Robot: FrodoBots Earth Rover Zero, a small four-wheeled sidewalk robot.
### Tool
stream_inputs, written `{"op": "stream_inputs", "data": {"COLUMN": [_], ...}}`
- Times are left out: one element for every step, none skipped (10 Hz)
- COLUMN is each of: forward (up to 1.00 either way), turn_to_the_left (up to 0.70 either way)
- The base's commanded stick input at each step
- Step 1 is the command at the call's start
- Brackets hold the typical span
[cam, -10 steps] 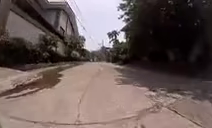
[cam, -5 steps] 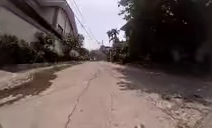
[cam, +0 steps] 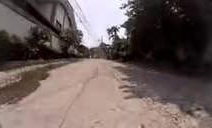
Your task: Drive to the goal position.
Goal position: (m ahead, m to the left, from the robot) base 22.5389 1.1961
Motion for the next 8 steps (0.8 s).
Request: {"op": "stream_inputs", "data": {"forward": [1.0,1.0,1.0,1.0,1.0,1.0,1.0,1.0], "turn_to_the_left": [0.03,0.03,0.03,0.03,0.03,0.03,0.03,0.03]}}
